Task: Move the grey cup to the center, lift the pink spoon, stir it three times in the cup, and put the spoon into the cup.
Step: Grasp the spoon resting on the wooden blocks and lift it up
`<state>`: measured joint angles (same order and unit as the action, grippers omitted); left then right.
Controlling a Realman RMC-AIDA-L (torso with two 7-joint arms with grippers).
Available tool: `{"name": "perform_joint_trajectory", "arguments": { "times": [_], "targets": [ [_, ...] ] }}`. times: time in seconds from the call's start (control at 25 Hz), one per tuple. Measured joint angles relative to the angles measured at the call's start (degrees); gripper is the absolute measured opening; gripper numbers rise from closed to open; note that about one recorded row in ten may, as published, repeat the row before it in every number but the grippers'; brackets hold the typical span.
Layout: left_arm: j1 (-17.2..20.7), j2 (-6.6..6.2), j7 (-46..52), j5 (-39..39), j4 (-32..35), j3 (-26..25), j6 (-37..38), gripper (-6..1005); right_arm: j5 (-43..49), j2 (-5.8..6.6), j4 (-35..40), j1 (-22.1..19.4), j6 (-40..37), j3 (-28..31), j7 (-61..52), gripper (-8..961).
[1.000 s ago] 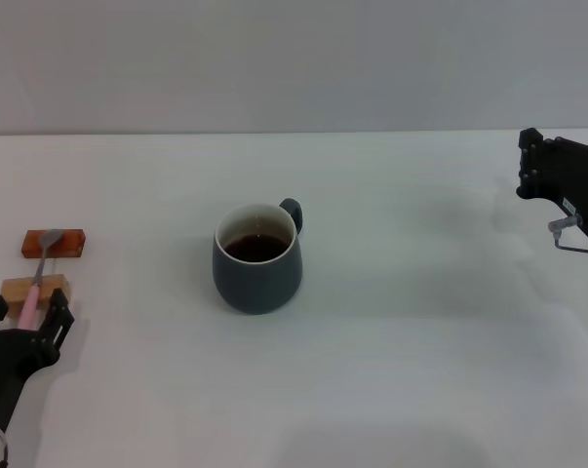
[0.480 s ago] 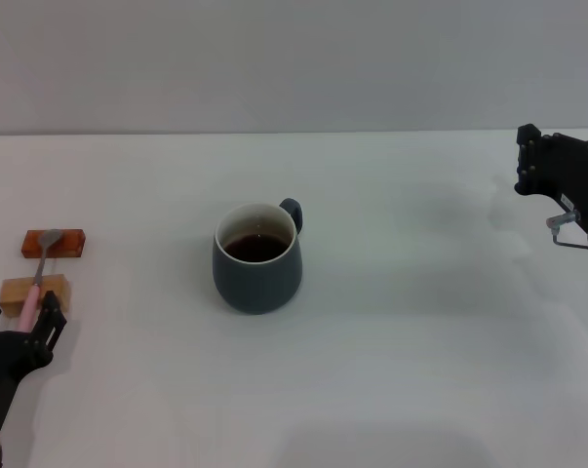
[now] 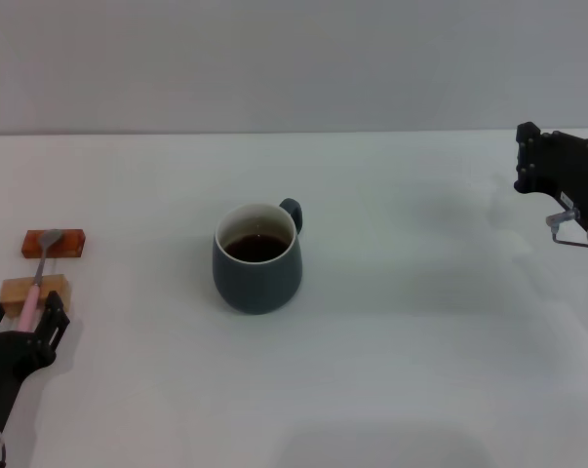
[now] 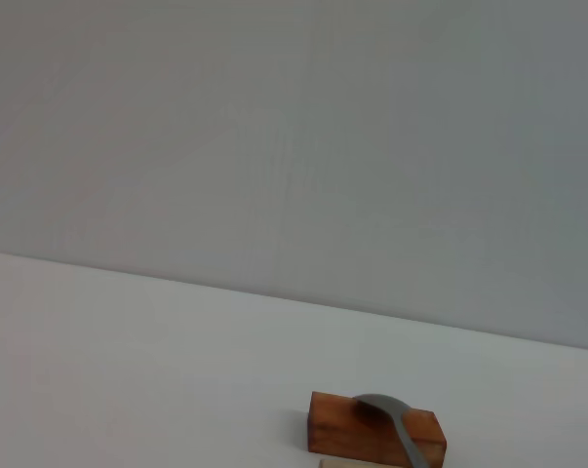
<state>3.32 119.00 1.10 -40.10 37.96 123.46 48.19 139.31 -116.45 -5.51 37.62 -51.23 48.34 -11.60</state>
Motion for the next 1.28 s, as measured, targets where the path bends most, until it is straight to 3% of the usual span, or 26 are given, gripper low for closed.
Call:
{"name": "perform_joint_trajectory", "arguments": {
  "times": [0.36, 0.72, 1.28],
  "targets": [
    [0.6, -0.14, 0.0, 0.1, 0.2, 0.7, 0.2, 700, 0.0, 0.00, -0.2, 0.0, 0.0, 0.0, 0.0, 10],
    [1.2, -0.25, 0.0, 0.1, 0.5, 1.3, 0.8, 564, 0.5, 0.00, -0.7, -0.2, -0.1, 0.0, 0.0, 9],
    [1.3, -0.21, -0.2, 0.1, 0.5, 1.6, 0.9, 561, 0.7, -0.09, -0.8, -0.4, -0.2, 0.0, 0.0, 10]
  ]
}}
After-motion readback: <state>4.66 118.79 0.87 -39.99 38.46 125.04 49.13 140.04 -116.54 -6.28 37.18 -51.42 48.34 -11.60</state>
